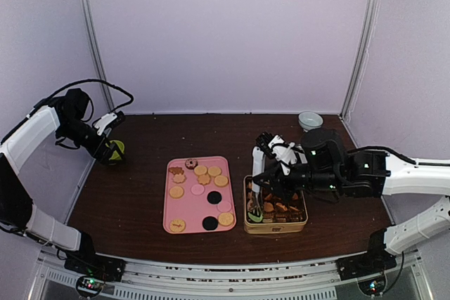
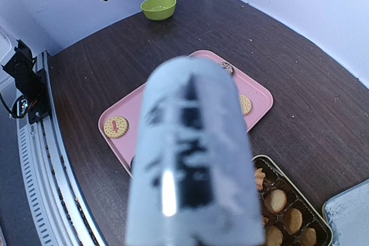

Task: Pack the cookies
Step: Place the fake cookies in the empty pocket of the box.

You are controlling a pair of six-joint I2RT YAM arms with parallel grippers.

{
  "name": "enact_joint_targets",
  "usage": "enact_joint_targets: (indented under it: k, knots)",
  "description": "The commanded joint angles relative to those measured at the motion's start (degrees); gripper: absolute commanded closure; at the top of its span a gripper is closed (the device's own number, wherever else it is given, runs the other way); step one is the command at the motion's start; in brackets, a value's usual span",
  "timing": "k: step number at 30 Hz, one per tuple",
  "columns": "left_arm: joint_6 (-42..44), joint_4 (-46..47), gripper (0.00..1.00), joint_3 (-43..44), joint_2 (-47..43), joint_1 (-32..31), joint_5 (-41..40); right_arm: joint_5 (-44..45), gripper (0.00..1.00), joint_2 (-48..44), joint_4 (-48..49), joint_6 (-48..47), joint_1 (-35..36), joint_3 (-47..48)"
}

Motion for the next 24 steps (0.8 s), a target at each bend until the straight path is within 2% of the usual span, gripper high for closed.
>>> enact_joint_targets:
  k: [1, 5, 15, 24]
  knots:
    - [0.6, -0.4, 0.08, 1.7, -1.0, 0.1, 1.5, 1.5, 0.72, -0.4, 0.7, -0.3, 0.4, 1.2]
    - [0.6, -0.5, 0.09, 1.7, -0.8, 0.0, 1.7, 2.0, 0.66, -2.3, 1.6, -0.2, 0.3, 1.7]
    - [0.7, -0.8, 0.1, 1.6, -1.1, 0.1, 1.9, 2.9, 0.66, -2.9, 4.0, -0.4, 0.4, 4.0]
    - [1.0, -0.8, 0.09, 0.8, -1.9, 0.1, 1.0, 3.3, 0.66, 8.6, 9.3, -2.8, 0.4, 11.6]
